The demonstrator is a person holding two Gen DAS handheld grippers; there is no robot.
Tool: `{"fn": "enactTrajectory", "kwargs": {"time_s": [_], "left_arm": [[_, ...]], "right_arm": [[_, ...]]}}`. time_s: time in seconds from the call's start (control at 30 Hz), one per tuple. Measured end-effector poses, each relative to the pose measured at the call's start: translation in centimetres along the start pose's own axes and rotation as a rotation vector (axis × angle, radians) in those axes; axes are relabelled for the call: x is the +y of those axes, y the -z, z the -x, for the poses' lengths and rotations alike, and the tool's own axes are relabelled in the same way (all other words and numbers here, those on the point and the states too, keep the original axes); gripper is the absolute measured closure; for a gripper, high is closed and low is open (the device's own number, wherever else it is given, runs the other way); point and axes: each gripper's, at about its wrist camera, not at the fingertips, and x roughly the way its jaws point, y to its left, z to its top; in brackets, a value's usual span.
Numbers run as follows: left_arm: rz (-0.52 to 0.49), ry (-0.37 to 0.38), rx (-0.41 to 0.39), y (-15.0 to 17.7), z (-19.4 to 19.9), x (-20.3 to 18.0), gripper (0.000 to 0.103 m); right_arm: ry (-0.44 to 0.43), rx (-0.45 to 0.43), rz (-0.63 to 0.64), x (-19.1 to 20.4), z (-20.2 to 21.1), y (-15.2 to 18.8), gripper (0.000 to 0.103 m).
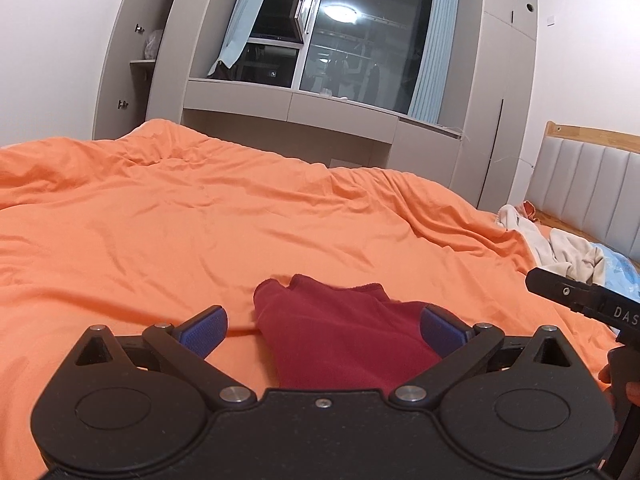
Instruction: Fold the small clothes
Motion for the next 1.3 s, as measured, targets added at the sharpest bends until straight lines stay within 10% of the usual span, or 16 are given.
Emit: {"fn": "enactTrajectory", "kwargs": {"time_s": [0.7,1.3], "left_arm": [[-0.062,-0.020,-0.057,4.7,7.6,0.0,0.001],[-0.064,-0.013,0.008,7.4,8.8,-0.4,0.001]], "right_arm": [[0.081,-0.018,0.094,2.8,9.2,4.0,0.000],[0.111,0.077,0.090,2.9,9.0,5.4,0.000]]}}
